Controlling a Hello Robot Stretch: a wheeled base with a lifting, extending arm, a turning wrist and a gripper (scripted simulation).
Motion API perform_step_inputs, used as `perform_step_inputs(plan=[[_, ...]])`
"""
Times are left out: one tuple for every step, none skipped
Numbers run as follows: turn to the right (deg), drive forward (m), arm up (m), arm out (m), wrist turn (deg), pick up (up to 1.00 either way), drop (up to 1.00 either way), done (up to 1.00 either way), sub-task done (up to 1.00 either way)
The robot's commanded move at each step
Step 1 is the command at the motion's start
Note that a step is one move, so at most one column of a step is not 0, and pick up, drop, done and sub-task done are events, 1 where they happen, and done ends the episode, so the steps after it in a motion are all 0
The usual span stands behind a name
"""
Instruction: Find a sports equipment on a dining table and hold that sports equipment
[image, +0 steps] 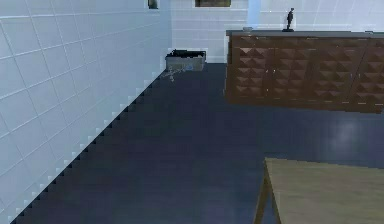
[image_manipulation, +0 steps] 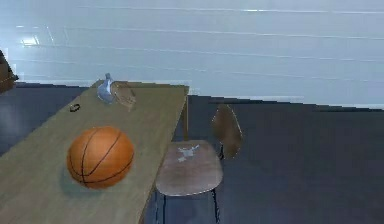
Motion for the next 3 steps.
perform_step_inputs(plan=[[0.0, 0.05, 0.00, 0.00, 0.0, 0.00, 0.00, 0.00, 0.00], [0.0, 0.70, 0.00, 0.00, 0.0, 0.00, 0.00, 0.00, 0.00], [30.0, 0.00, 0.00, 0.00, 0.0, 0.00, 0.00, 0.00, 0.00]])
